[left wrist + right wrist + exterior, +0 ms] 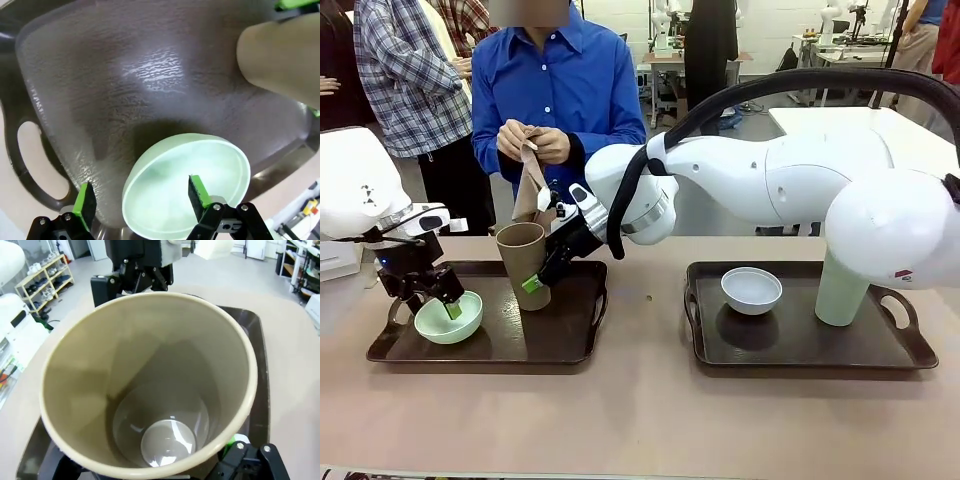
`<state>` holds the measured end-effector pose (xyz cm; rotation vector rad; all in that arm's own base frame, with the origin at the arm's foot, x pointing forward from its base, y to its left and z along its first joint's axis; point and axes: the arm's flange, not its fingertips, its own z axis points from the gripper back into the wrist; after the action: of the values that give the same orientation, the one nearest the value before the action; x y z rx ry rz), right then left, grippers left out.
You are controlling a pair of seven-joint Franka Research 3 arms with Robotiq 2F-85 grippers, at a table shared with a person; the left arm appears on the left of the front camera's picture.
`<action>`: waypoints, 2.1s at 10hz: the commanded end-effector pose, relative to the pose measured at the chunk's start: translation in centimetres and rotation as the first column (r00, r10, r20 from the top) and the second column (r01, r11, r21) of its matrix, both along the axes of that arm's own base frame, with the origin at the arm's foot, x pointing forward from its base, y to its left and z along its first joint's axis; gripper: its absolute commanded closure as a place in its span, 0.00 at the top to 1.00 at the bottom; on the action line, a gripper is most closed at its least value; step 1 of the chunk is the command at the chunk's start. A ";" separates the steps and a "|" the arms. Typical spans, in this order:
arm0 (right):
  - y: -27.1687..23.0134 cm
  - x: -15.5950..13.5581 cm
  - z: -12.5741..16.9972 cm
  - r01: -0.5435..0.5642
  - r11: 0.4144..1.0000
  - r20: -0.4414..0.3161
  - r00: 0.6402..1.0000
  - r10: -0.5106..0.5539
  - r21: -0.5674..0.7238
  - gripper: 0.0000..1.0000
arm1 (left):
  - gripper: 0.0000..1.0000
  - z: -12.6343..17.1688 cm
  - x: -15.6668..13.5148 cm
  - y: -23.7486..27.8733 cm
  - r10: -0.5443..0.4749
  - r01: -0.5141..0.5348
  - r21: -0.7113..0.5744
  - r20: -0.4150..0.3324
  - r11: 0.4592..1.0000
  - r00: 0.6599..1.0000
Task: Set up a tray with a mat and arrange the tableware.
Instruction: Pick up the Picnic Bowl and Reusable plastic cup from the Handle tray in front of the human's position and hold them in the air.
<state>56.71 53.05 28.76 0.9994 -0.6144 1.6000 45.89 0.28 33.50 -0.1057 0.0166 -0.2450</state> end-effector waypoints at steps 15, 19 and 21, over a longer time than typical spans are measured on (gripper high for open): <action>-2.3 -3.0 7.7 -0.007 0.999 0.094 0.996 0.012 -0.054 0.00 | 0.00 6.6 -1.5 -0.6 0.060 -0.058 -0.022 0.079 0.998 0.995; -4.6 -7.3 17.4 0.041 0.996 0.233 0.972 -0.022 -0.079 0.00 | 0.00 17.2 -2.5 -1.8 0.035 -0.040 0.014 0.245 0.999 0.969; -5.4 -8.7 20.3 0.064 0.996 0.262 0.964 -0.044 -0.068 0.00 | 0.00 20.2 -3.2 -1.5 0.044 -0.056 0.035 0.276 0.998 0.960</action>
<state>49.20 48.82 49.35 0.7220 -0.7405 1.7469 42.69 -1.37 53.74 -0.0575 -0.2710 -0.2286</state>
